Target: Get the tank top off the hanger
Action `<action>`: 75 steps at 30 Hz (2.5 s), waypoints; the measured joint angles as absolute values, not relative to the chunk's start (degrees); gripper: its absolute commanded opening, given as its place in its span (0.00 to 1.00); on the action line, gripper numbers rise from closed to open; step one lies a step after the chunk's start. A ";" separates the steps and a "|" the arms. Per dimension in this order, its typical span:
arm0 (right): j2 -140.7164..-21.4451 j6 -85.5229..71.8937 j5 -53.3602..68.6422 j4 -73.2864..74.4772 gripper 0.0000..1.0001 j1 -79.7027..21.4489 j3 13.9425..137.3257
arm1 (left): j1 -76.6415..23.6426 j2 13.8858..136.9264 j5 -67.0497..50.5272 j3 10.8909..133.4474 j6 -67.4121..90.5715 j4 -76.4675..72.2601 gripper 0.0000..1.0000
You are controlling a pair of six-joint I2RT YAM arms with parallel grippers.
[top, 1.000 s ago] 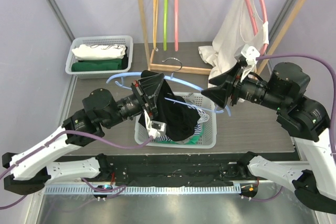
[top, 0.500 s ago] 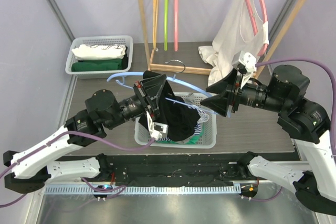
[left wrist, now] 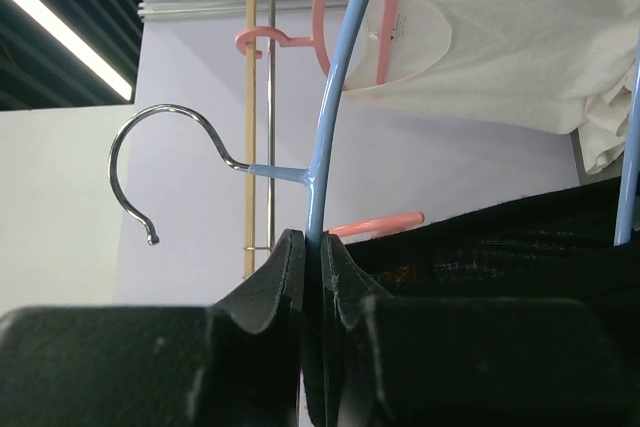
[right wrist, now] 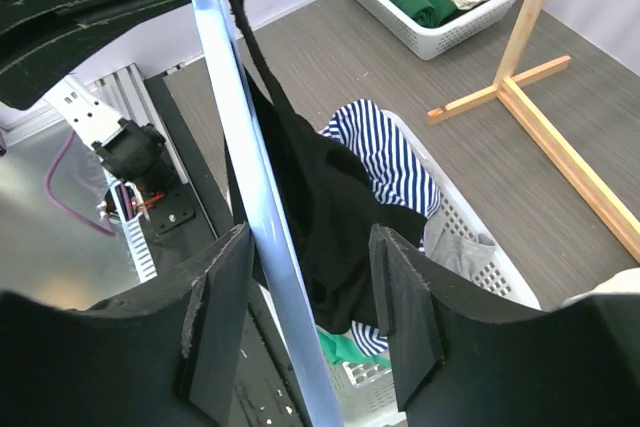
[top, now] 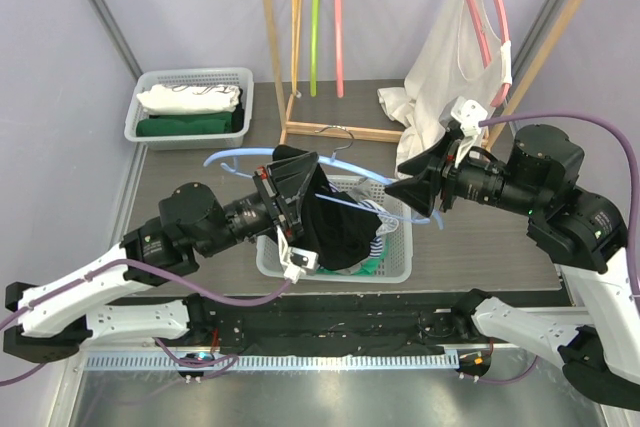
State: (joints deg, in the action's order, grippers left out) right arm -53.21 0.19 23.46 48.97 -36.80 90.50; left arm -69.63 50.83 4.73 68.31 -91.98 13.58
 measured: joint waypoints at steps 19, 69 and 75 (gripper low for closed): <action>-49.45 0.51 24.95 49.10 0.27 -36.95 88.58 | -70.98 59.59 11.35 78.02 -80.75 16.86 0.00; -48.66 3.07 15.38 57.06 0.01 -36.95 99.35 | -58.19 83.46 18.90 131.31 -19.11 61.67 1.00; -48.80 2.09 15.49 56.58 0.01 -36.95 98.32 | -44.82 80.29 8.97 118.32 -9.85 56.58 1.00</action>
State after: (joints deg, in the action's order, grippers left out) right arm -48.80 2.09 15.49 56.58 -36.95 98.32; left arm -44.82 80.29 8.97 118.32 -9.85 56.58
